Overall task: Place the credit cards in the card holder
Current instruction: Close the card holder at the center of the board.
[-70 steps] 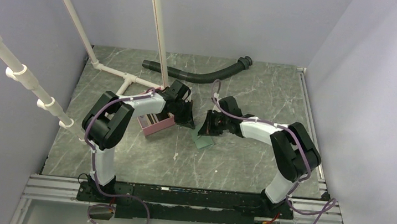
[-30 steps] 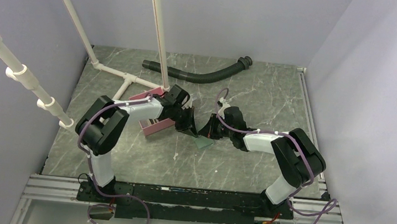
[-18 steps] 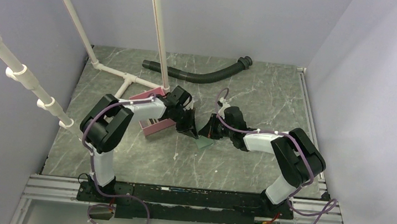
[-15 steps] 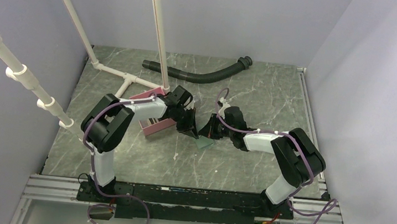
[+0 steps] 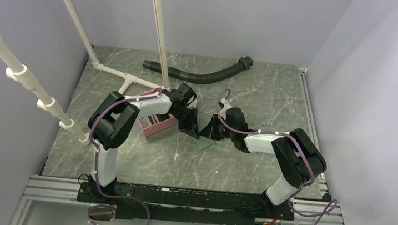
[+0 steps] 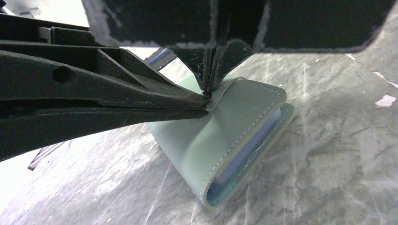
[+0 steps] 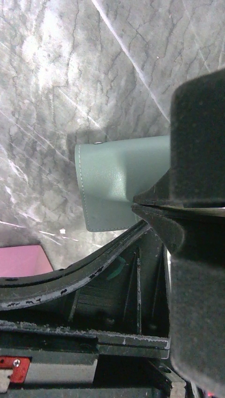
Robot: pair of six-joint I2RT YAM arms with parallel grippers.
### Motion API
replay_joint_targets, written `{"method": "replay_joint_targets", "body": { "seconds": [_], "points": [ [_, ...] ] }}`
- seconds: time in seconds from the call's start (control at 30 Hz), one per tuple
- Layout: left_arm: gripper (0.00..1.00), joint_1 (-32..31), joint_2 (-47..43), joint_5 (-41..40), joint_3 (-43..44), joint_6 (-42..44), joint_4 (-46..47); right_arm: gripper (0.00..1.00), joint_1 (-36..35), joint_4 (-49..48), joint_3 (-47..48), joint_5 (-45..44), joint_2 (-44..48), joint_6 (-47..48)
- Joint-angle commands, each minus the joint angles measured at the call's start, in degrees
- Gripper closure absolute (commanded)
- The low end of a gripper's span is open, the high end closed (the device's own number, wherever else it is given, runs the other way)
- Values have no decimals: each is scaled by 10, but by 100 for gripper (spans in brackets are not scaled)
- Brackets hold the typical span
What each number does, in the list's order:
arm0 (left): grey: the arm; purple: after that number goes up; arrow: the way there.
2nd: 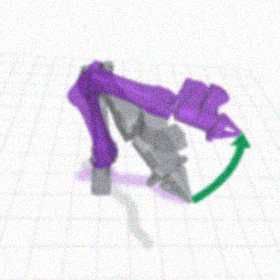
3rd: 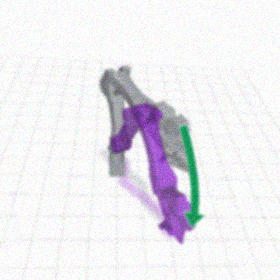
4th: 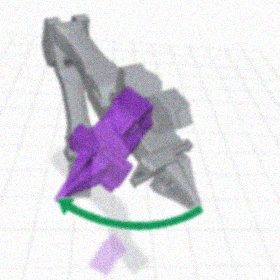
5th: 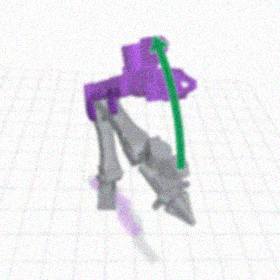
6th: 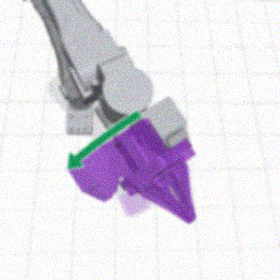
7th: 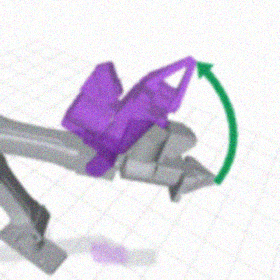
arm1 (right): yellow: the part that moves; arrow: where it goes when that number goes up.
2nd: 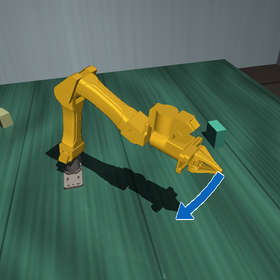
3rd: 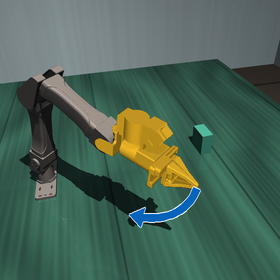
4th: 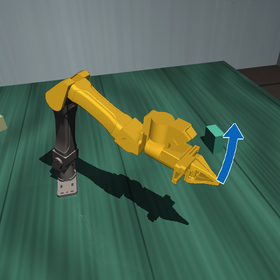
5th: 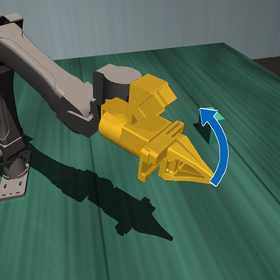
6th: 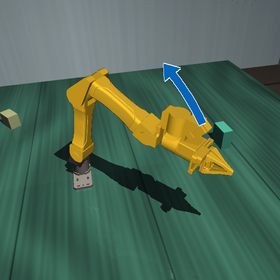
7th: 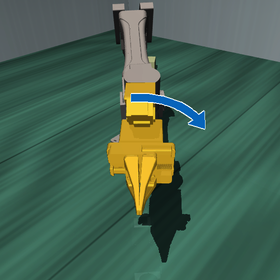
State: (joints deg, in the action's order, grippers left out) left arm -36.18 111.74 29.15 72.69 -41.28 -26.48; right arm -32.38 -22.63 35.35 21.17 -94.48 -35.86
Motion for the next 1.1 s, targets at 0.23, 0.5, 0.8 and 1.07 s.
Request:
{"method": "replay_joint_targets", "body": {
  "seconds": [0.23,0.5,0.8,1.07],
  "points": [
    [100,-7,125,-84,-10,-2,12,100,-2,137,-43,-62,-8,34],
    [100,-8,153,-106,-41,-3,7,90,-4,256,21,-60,47,44],
    [100,-6,159,-137,-73,0,-2,59,-1,345,118,-37,98,95],
    [100,-7,147,-150,-65,4,-12,79,3,299,139,4,43,128]
  ]
}}
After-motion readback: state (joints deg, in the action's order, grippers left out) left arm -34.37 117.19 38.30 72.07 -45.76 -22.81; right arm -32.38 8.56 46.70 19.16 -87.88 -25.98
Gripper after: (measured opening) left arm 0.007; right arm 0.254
